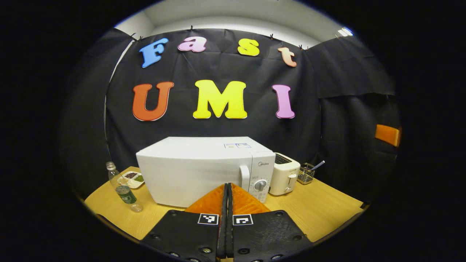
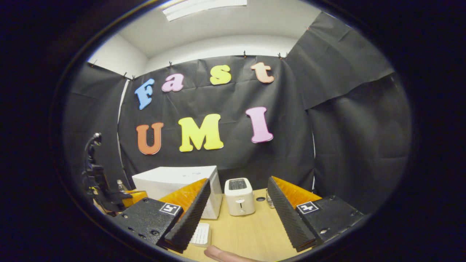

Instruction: Open the microwave oven with the left hand, put the food in, and close the microwave oven.

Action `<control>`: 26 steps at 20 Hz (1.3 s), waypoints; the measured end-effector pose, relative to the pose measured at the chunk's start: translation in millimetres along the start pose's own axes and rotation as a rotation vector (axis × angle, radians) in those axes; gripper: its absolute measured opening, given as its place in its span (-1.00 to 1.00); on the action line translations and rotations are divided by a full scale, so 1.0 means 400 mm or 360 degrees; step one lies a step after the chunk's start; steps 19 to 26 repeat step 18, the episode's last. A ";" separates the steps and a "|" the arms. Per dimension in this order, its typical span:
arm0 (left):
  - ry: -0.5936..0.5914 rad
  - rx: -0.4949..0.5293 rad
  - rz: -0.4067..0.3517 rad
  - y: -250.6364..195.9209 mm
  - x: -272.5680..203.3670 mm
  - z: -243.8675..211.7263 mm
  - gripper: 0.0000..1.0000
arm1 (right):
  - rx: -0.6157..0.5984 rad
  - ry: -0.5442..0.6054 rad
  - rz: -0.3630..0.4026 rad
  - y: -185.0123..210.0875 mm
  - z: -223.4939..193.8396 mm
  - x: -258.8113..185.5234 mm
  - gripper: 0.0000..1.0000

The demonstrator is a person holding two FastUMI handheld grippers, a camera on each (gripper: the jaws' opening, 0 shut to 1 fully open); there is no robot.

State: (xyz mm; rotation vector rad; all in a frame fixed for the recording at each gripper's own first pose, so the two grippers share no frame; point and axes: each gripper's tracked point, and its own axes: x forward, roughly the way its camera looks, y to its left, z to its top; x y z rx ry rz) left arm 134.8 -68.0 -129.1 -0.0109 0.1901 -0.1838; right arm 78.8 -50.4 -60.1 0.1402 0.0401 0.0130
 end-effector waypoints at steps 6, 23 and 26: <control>-0.0127 0.0008 0.0095 0.045 -0.266 0.168 -0.80 | 0.0056 -0.0044 0.0029 0.053 0.059 -0.129 0.80; -0.0265 -0.0094 0.0295 0.143 -0.578 0.214 0.85 | -0.0113 -0.0138 -0.0008 0.079 0.172 -0.309 0.79; -0.0265 -0.0094 0.0295 0.143 -0.578 0.214 0.85 | -0.0113 -0.0138 -0.0008 0.079 0.172 -0.309 0.79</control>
